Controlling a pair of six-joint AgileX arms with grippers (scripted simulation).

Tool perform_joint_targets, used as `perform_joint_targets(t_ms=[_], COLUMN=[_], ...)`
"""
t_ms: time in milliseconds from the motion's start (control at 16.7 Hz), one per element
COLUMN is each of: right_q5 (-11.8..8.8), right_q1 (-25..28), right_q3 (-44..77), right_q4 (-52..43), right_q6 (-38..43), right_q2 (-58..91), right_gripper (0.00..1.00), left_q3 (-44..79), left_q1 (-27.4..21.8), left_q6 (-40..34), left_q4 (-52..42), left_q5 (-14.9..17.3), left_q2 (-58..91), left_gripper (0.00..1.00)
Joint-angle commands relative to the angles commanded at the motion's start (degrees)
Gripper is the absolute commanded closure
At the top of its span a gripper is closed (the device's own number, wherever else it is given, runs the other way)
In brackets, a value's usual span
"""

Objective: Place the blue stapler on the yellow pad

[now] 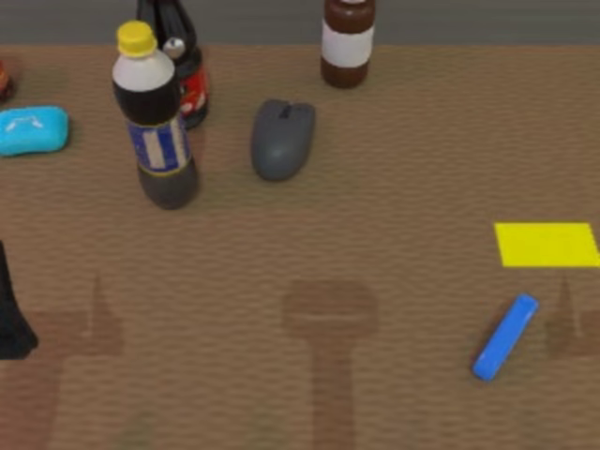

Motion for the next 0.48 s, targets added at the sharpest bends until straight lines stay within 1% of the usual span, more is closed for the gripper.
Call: perform_joint_targets(t_ms=[240, 480], right_q5=[-0.08, -0.13], right_q1=[0.70, 4.07], right_q3=[1.69, 10.61], right_q4=[-1.36, -8.71], right_q6=[1.51, 9.58], right_q2=[1.81, 12.65], right_gripper=[0.00, 0.00], left_q3=[0.00, 0.00], left_q1=[0.00, 0.00], left_q6=[0.00, 0.00], left_q4=[0.00, 0.00], left_q5=[0.00, 0.00], left_q2=[0.00, 0.00], left_gripper=[0.00, 0.00])
